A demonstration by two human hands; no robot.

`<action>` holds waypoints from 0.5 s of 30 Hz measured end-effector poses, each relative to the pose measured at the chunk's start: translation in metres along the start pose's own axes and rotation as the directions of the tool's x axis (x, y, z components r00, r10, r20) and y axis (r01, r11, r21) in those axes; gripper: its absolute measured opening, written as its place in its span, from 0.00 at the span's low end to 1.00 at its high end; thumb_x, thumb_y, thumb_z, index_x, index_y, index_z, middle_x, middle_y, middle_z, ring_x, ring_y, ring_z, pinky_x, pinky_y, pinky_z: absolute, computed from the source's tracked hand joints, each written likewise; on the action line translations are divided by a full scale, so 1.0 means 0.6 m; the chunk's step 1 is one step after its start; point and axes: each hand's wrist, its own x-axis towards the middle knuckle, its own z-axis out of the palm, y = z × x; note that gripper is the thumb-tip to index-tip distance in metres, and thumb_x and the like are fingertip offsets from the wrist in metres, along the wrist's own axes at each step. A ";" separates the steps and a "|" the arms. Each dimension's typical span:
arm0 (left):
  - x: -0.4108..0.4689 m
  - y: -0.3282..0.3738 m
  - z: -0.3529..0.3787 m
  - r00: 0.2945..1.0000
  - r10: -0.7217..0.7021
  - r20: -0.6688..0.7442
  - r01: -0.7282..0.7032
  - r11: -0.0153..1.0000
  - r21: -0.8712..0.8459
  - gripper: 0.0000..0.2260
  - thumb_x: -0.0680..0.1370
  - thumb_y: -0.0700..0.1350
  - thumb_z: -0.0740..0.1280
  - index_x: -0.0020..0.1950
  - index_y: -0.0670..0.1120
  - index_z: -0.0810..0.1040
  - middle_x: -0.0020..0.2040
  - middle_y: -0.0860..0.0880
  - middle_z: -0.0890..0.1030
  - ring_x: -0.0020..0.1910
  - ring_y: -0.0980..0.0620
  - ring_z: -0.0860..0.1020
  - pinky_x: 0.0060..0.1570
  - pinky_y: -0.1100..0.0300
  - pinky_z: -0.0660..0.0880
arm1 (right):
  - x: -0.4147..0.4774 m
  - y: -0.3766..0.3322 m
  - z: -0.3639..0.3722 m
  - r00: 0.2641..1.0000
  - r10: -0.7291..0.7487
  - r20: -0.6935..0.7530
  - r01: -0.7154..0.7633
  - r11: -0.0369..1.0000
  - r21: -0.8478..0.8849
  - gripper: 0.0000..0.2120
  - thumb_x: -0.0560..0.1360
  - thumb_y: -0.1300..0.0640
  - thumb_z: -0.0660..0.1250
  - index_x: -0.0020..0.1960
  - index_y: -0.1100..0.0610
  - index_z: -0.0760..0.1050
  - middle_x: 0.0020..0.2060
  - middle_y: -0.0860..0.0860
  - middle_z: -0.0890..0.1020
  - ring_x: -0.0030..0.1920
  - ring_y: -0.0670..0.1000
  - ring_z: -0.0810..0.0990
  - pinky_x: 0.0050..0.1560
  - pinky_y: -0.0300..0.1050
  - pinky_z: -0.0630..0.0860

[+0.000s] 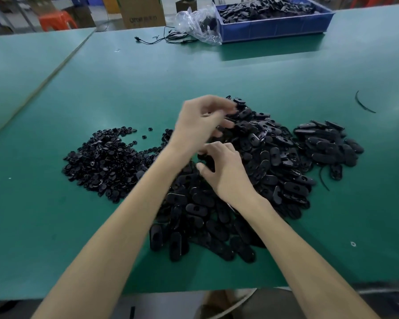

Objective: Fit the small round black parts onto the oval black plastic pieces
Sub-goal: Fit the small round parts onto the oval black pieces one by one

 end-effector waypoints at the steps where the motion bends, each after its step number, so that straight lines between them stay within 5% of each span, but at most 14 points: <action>1: -0.005 -0.012 -0.027 0.999 -0.015 -0.041 0.017 0.999 0.032 0.09 0.83 0.34 0.65 0.57 0.41 0.84 0.51 0.47 0.87 0.43 0.51 0.87 0.38 0.61 0.81 | -0.002 0.002 0.000 1.000 -0.015 -0.009 0.015 1.000 0.018 0.16 0.81 0.58 0.71 0.68 0.56 0.78 0.60 0.50 0.81 0.64 0.54 0.72 0.69 0.52 0.68; 4: -0.022 -0.056 -0.102 0.988 -0.026 -0.150 0.067 0.959 0.276 0.09 0.82 0.36 0.67 0.55 0.47 0.84 0.50 0.50 0.87 0.42 0.54 0.86 0.40 0.66 0.78 | -0.004 0.005 0.002 1.000 -0.013 -0.022 0.014 0.999 0.046 0.16 0.80 0.58 0.72 0.67 0.55 0.79 0.59 0.48 0.81 0.63 0.50 0.72 0.70 0.53 0.70; 6: -0.030 -0.085 -0.142 0.989 -0.006 -0.147 0.088 0.828 0.554 0.08 0.82 0.38 0.68 0.56 0.49 0.84 0.51 0.51 0.85 0.43 0.56 0.82 0.46 0.66 0.77 | -0.002 0.006 0.003 1.000 -0.015 -0.023 0.017 0.997 0.070 0.15 0.80 0.57 0.72 0.66 0.54 0.80 0.56 0.47 0.82 0.62 0.50 0.73 0.70 0.54 0.70; 8: -0.038 -0.110 -0.169 0.992 -0.024 -0.124 0.109 0.658 0.745 0.07 0.81 0.41 0.70 0.57 0.48 0.84 0.51 0.49 0.81 0.47 0.50 0.78 0.56 0.55 0.76 | -0.001 0.006 0.002 1.000 -0.010 -0.020 0.012 0.997 0.081 0.14 0.80 0.57 0.72 0.66 0.53 0.80 0.56 0.46 0.81 0.62 0.49 0.73 0.70 0.53 0.71; 11: -0.050 -0.135 -0.186 0.990 -0.025 -0.142 0.131 0.560 0.818 0.07 0.81 0.46 0.71 0.58 0.48 0.84 0.52 0.46 0.79 0.53 0.44 0.75 0.61 0.47 0.72 | -0.004 0.006 0.002 0.999 -0.026 -0.043 0.029 0.997 0.070 0.13 0.80 0.55 0.72 0.65 0.52 0.81 0.58 0.45 0.81 0.64 0.48 0.70 0.70 0.50 0.69; 15: -0.059 -0.150 -0.183 0.983 0.037 -0.181 0.128 0.567 0.814 0.06 0.81 0.48 0.71 0.56 0.51 0.85 0.51 0.51 0.77 0.56 0.46 0.74 0.59 0.55 0.59 | -0.008 -0.004 0.002 0.990 -0.142 0.017 0.143 0.989 -0.048 0.15 0.83 0.47 0.68 0.69 0.44 0.80 0.67 0.38 0.78 0.71 0.47 0.65 0.71 0.48 0.57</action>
